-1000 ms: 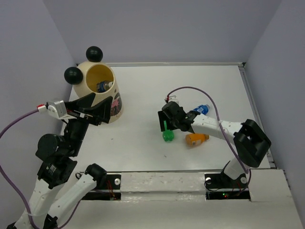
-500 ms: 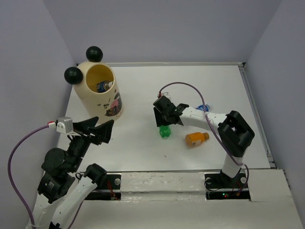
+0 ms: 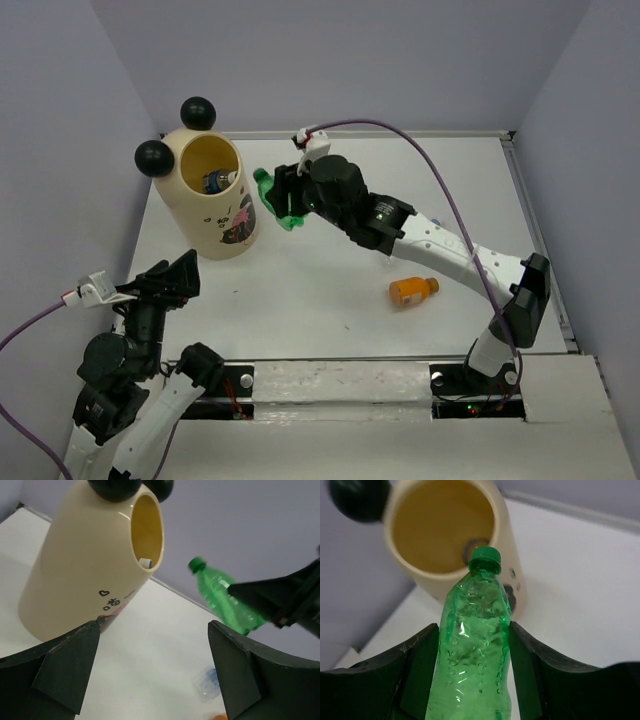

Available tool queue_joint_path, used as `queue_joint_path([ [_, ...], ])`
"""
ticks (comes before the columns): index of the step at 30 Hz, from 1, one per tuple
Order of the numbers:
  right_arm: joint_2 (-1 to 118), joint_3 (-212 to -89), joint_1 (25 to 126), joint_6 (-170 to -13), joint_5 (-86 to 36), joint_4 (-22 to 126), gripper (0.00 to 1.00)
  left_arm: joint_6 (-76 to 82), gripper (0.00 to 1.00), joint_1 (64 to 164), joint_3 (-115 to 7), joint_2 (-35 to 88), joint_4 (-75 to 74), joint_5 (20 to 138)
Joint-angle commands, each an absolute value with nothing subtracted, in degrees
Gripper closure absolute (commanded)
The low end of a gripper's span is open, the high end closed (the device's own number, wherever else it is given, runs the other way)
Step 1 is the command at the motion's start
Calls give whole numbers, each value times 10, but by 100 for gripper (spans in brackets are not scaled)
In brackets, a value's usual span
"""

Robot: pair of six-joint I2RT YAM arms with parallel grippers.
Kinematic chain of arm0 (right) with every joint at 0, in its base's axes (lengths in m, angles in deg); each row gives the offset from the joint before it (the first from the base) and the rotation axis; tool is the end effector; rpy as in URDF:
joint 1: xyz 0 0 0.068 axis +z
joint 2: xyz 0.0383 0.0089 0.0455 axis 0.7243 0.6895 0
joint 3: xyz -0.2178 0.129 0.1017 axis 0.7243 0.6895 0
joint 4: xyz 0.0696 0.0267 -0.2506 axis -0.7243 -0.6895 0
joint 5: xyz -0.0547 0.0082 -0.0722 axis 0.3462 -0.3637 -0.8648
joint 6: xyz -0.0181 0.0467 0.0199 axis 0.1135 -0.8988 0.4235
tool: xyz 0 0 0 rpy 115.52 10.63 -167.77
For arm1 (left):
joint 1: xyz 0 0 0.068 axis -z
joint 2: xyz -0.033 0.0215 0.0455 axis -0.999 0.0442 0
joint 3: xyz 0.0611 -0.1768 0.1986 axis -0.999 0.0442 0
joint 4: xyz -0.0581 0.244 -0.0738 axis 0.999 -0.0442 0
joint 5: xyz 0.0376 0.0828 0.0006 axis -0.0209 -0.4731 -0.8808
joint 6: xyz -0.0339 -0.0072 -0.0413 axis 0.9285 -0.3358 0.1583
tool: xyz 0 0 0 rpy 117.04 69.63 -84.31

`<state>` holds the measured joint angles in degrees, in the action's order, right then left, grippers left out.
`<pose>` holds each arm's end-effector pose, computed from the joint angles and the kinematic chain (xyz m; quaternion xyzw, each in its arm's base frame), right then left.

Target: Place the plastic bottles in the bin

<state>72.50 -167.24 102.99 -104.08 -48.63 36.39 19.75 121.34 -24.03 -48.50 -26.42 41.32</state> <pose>0.2251 0.3230 0.3910 -0.1773 0.7892 0.2665 0.5242 0.0087 0.0150 0.3550 -0.1756 0.5791 -0.2771 0.7463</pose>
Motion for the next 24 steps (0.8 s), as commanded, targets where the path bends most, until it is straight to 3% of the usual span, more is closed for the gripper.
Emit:
queue_joint_path([
  [1, 786, -1794, 1049, -973, -457, 556, 72, 252, 1, 1217, -236, -553, -294, 287],
  [6, 918, -1957, 1062, -918, -430, 644, 72, 261, 1, 1217, -238, -543, -305, 277],
  [9, 964, -1991, 1062, -894, -424, 700, 73, 262, 1, 1217, -238, -542, -308, 276],
  [16, 1013, -1930, 1062, -850, -424, 967, 77, 254, 1, 1217, -234, -552, -299, 287],
  [24, 1072, -1910, 1062, -811, -435, 1106, 77, 250, 1, 1217, -232, -550, -294, 297],
])
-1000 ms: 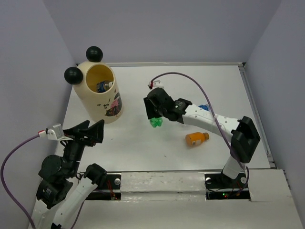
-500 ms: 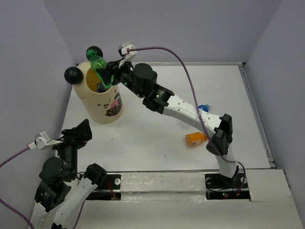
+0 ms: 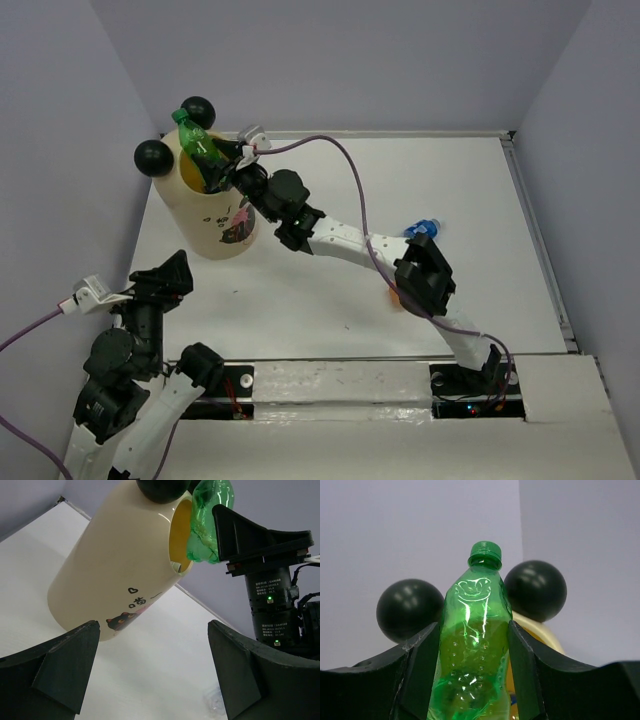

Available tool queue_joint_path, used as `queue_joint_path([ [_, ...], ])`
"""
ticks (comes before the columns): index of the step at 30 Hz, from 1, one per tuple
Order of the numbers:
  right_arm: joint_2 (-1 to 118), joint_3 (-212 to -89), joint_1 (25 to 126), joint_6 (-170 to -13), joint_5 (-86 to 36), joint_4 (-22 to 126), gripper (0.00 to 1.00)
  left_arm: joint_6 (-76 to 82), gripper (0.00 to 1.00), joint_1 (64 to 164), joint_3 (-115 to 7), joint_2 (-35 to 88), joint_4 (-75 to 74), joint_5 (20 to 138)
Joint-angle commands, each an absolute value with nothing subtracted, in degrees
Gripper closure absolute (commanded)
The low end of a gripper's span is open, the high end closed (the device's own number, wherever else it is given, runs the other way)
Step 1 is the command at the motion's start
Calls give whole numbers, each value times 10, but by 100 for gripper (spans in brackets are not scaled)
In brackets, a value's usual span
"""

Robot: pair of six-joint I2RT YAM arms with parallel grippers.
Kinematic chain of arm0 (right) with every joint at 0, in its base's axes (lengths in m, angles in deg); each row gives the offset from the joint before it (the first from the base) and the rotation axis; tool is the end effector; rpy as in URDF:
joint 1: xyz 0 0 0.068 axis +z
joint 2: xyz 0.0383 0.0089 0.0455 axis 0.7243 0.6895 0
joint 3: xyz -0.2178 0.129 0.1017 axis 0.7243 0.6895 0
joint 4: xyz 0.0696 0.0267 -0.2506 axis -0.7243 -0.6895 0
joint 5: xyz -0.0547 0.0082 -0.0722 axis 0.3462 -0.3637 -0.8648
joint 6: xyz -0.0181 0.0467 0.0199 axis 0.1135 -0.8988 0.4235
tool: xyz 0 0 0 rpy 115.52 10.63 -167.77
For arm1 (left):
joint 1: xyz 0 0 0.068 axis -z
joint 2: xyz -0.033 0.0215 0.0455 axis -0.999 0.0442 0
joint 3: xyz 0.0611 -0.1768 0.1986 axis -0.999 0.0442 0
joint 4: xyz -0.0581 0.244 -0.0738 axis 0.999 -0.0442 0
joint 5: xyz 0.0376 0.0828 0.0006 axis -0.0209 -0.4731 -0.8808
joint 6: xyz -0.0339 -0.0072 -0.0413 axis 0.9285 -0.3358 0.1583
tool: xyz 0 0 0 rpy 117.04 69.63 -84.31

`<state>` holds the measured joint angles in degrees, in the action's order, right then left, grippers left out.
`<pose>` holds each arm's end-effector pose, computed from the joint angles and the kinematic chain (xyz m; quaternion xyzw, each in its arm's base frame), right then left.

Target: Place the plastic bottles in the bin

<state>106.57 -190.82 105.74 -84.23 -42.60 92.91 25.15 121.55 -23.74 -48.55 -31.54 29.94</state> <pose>0.2789 0.4578 0.3715 -0.1921 0.4871 0.3801 0.7625 0.0116 0.0200 0.3438 -0.2683 0.5881 -0.2281 0.7281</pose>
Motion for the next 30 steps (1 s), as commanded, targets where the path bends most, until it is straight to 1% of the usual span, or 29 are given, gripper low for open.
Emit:
queue_joint_path([
  [1, 1079, -1910, 1062, -806, -440, 1128, 76, 249, 1, 1217, -232, -550, -293, 297],
  [3, 1099, -1915, 1062, -801, -445, 1134, 74, 248, 1, 1217, -231, -549, -292, 300],
  [7, 1127, -1910, 1062, -805, -460, 1169, 66, 248, 1, 1216, -232, -549, -292, 301],
  [9, 1137, -1912, 1062, -807, -463, 1174, 63, 248, 1, 1216, -232, -548, -292, 300],
  [12, 1141, -1899, 1062, -820, -467, 1180, 57, 248, 1, 1213, -232, -547, -292, 303],
  [13, 1140, -1892, 1062, -823, -467, 1183, 53, 248, 1, 1212, -232, -547, -292, 304],
  [14, 1137, -1885, 1062, -825, -468, 1185, 47, 248, 1, 1212, -232, -547, -292, 304],
  [16, 1132, -1861, 1062, -826, -473, 1192, 41, 247, 1, 1210, -231, -545, -291, 307],
  [17, 1129, -1852, 1067, -827, -474, 1196, 33, 247, 1, 1210, -232, -545, -291, 308],
  [18, 1121, -1835, 1067, -827, -474, 1199, 31, 247, 1, 1210, -231, -544, -290, 310],
  [24, 1076, -1772, 1067, -828, -477, 1210, 28, 245, 1, 1206, -232, -542, -287, 314],
  [30, 1021, -1713, 1072, -861, -474, 1186, 32, 244, 1, 1204, -231, -542, -286, 318],
])
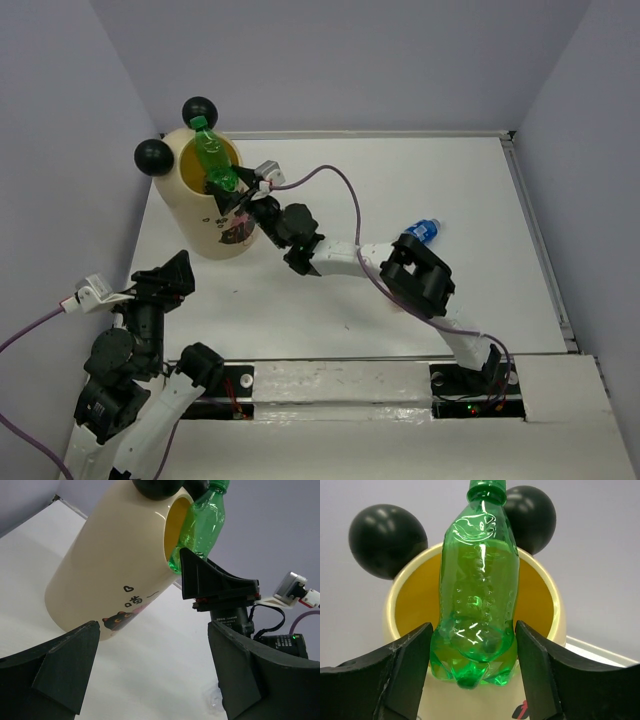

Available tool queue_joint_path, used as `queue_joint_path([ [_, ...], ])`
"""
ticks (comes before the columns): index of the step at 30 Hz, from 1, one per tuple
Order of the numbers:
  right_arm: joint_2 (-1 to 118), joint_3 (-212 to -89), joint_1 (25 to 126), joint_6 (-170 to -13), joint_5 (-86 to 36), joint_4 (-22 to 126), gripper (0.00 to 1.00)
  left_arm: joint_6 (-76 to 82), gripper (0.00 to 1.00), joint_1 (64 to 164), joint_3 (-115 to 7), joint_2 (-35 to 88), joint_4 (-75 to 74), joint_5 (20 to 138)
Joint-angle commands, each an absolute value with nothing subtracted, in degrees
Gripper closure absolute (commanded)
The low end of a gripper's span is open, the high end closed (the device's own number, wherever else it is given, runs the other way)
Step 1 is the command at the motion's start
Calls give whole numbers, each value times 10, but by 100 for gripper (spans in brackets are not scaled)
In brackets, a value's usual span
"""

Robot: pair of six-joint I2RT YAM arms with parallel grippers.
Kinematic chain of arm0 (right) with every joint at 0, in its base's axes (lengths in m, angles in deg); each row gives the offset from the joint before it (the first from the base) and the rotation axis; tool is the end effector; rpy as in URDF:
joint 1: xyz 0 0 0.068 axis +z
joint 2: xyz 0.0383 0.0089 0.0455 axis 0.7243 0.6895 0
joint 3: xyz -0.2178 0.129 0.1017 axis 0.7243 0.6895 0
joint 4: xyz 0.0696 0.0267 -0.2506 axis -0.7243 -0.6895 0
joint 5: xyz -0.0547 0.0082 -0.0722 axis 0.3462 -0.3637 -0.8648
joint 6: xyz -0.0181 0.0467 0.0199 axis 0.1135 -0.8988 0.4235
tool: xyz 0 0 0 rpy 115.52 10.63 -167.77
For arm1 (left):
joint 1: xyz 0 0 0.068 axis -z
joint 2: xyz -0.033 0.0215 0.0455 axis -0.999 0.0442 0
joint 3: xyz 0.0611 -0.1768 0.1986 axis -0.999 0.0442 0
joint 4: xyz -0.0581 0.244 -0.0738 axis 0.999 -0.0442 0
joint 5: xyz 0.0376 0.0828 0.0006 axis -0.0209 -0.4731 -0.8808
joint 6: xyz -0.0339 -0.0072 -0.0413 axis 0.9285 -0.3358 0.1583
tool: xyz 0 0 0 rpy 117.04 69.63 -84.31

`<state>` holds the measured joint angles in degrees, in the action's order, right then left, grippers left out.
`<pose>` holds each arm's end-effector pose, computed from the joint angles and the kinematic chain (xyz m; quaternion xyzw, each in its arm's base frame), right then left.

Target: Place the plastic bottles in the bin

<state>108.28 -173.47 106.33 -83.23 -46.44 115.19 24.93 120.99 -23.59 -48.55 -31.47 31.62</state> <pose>0.2711 0.4507 0.2889 -0.1597 0.4775 0.3703 0.7806 0.0120 0.0188 0.3434 -0.2591 0.5909 -0.2321 0.7279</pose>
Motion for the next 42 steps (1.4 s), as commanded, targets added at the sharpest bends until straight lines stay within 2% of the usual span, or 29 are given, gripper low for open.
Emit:
queue_joint_path([
  [1, 1016, -1710, 1072, -863, -471, 1178, 34, 244, 1, 1203, -231, -542, -287, 318],
  [4, 1007, -1706, 1072, -864, -459, 1158, 38, 243, 1, 1203, -231, -542, -286, 319],
  [8, 1003, -1731, 1072, -877, -417, 1051, 19, 242, 1, 1202, -230, -540, -284, 321],
  [9, 1004, -1746, 1072, -878, -411, 1034, 18, 241, 1, 1203, -230, -541, -284, 322],
  [12, 1005, -1753, 1072, -889, -405, 1003, 35, 240, 1, 1202, -231, -541, -284, 323],
  [13, 999, -1748, 1072, -892, -407, 997, 47, 240, 1, 1202, -230, -542, -284, 323],
  [16, 974, -1728, 1072, -902, -408, 998, 54, 240, 1, 1202, -230, -542, -284, 323],
  [17, 968, -1717, 1072, -902, -408, 996, 69, 240, 1, 1202, -230, -542, -283, 324],
  [19, 950, -1708, 1072, -901, -409, 989, 75, 239, 1, 1202, -230, -542, -281, 326],
  [25, 865, -1631, 1072, -924, -397, 940, 75, 239, 1, 1202, -230, -547, -282, 325],
  [27, 819, -1625, 1072, -943, -396, 852, 75, 238, 1, 1202, -230, -547, -280, 327],
  [32, 784, -1698, 1072, -982, -388, 562, 75, 233, 1, 1202, -229, -548, -277, 333],
  [42, 864, -1903, 1072, -982, -396, 310, 73, 232, 1, 1201, -229, -549, -275, 338],
])
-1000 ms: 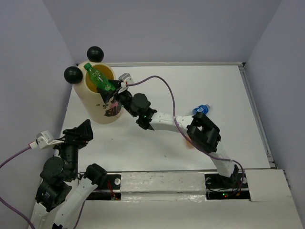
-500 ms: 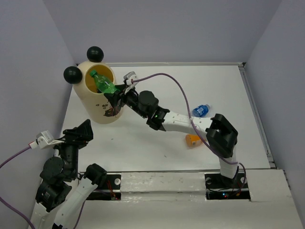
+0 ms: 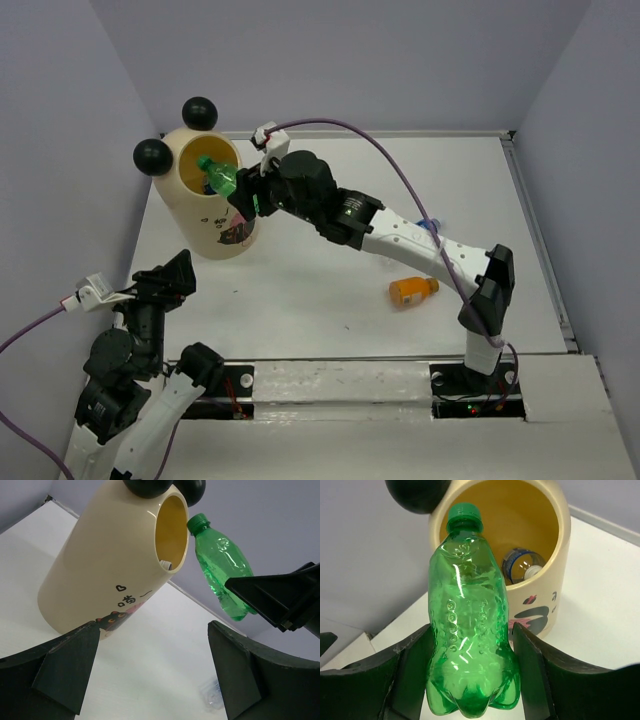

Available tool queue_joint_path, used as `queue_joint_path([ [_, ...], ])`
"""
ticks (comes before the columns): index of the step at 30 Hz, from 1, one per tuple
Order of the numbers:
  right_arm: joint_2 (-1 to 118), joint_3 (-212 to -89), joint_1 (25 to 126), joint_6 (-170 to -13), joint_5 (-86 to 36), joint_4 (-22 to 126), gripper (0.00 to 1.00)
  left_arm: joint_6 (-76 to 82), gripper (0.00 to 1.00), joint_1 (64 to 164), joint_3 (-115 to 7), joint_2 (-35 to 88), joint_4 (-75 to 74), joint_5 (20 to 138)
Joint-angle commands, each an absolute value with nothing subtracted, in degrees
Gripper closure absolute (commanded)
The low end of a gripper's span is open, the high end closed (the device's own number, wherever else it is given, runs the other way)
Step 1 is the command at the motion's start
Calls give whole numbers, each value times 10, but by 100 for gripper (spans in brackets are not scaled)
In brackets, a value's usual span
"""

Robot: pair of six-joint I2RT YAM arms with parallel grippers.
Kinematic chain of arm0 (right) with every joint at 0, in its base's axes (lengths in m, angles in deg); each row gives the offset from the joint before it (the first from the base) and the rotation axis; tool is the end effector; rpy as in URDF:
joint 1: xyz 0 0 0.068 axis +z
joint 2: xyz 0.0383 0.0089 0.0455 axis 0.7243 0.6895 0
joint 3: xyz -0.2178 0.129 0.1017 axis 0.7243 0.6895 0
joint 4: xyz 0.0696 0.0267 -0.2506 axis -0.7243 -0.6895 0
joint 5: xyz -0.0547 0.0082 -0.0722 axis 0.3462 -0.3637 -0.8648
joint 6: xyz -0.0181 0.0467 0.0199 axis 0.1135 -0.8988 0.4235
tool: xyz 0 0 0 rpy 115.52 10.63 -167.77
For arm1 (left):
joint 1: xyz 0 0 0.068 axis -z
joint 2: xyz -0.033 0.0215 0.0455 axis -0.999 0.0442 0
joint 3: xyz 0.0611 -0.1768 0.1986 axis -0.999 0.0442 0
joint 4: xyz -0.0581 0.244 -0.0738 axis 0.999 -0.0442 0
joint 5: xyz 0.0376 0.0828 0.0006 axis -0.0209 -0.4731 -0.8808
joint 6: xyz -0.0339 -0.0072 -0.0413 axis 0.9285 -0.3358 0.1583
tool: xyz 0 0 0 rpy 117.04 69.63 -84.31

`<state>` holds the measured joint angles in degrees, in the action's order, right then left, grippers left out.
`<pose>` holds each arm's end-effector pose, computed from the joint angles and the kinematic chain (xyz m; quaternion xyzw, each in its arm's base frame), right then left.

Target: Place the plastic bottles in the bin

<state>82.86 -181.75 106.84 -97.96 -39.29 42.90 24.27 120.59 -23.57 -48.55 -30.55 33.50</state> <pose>0.2219 0.3823 0.4196 -0.2643 0.7070 0.3581 0.5496 0.0117 0.0179 0.3451 -0.2472 0.5890 -0.2399 0.7310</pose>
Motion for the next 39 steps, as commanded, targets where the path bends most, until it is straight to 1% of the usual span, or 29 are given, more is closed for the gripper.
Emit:
queue_joint_path([
  [1, 882, -1919, 1067, -981, -396, 287, 73, 232, 1, 1201, -229, -549, -275, 339],
  [5, 924, -1986, 1053, -990, -382, 263, 73, 228, 1, 1200, -229, -550, -271, 343],
  [10, 987, -2097, 1035, -1008, -363, 231, 73, 227, 1, 1200, -229, -551, -271, 343],
  [17, 1051, -2190, 1018, -1060, -330, 232, 72, 227, 1, 1199, -229, -554, -273, 343],
  [22, 1065, -2199, 1005, -1103, -301, 252, 71, 227, 1, 1199, -229, -554, -270, 344],
  [25, 1074, -2197, 1005, -1131, -286, 293, 68, 227, 1, 1199, -228, -554, -270, 344],
  [29, 1083, -2181, 1005, -1182, -278, 340, 58, 226, 1, 1199, -227, -551, -270, 344],
  [30, 1080, -2171, 1005, -1208, -278, 376, 51, 226, 1, 1199, -228, -550, -270, 344],
  [32, 1077, -2148, 1005, -1233, -279, 409, 42, 226, 1, 1199, -227, -550, -270, 344],
  [33, 1075, -2143, 1005, -1244, -281, 433, 35, 226, 1, 1199, -228, -549, -270, 344],
  [34, 1071, -2139, 1005, -1262, -281, 445, 31, 226, 1, 1199, -228, -547, -270, 344],
  [35, 1065, -2121, 1005, -1272, -281, 477, 24, 226, 1, 1199, -228, -547, -270, 344],
  [37, 1054, -2101, 1005, -1303, -279, 510, 17, 226, 1, 1199, -227, -546, -270, 344],
  [38, 1049, -2104, 1005, -1307, -279, 520, 12, 227, 1, 1199, -228, -546, -270, 344],
  [39, 1046, -2106, 1005, -1306, -284, 520, 11, 226, 1, 1199, -228, -546, -270, 344],
])
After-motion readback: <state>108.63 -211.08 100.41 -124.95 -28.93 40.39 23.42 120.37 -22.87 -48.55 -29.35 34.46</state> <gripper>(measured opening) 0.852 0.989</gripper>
